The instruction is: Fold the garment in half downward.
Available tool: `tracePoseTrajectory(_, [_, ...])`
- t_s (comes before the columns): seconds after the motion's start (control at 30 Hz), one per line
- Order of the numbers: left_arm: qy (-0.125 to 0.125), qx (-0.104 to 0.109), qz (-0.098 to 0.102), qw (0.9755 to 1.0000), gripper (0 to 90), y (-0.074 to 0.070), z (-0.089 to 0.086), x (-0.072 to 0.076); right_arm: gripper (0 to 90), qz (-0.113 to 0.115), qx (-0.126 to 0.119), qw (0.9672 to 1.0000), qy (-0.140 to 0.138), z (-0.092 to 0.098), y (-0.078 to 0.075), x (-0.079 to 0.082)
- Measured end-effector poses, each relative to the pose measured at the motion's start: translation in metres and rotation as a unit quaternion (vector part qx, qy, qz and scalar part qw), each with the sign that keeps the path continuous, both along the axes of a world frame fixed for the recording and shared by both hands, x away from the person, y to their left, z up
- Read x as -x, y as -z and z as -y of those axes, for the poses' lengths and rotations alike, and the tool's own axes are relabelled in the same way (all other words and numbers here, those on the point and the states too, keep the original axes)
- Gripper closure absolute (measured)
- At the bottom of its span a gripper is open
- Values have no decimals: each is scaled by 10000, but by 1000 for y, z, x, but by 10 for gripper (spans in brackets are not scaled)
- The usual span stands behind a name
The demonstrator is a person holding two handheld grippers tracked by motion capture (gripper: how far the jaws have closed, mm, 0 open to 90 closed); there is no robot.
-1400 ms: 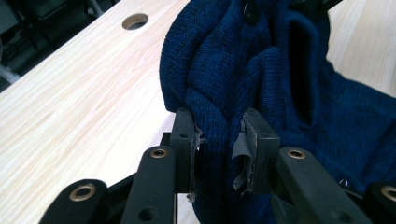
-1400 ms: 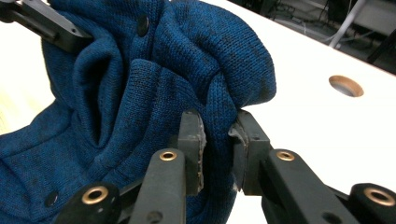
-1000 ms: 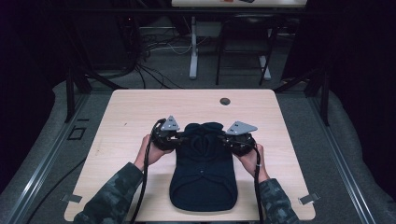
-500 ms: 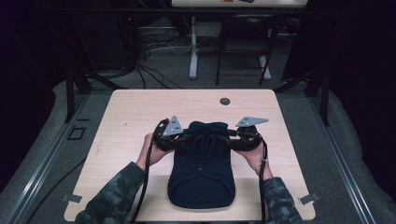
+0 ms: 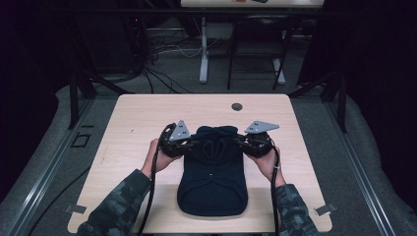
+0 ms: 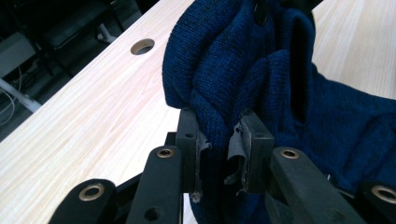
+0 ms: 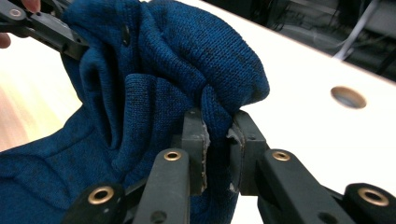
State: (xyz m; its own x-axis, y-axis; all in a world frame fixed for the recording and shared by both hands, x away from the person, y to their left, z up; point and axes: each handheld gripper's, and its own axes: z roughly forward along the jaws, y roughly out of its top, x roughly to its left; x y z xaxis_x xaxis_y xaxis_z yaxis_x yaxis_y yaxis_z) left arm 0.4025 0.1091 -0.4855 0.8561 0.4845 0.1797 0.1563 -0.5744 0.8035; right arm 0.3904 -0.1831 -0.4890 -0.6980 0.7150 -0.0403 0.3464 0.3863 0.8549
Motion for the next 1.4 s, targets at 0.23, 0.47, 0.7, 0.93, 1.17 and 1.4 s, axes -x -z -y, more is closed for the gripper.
tracePoseTrajectory(0.23, [-54,157,-492,9986,665,9,-4,-7,792,463,284,9985,-90,-11,-4,11])
tracePoseTrajectory(0.47, [-63,128,-606,9981,687,13,-1,-13,792,564,369,9977,-121,-12,-3,12])
tracePoseTrajectory(0.7, [-125,133,-203,9996,743,8,2,-8,768,405,269,9986,-188,-6,-5,13])
tracePoseTrajectory(0.93, [-143,-17,314,9994,748,1,9,-2,648,143,98,9998,-95,1,-6,8])
tracePoseTrajectory(1.17, [-208,-45,653,9976,749,-4,12,-1,707,215,-20,9998,14,4,-9,6])
tracePoseTrajectory(1.4, [-217,-94,876,9959,748,-2,7,6,722,358,99,9993,-81,1,-8,13])
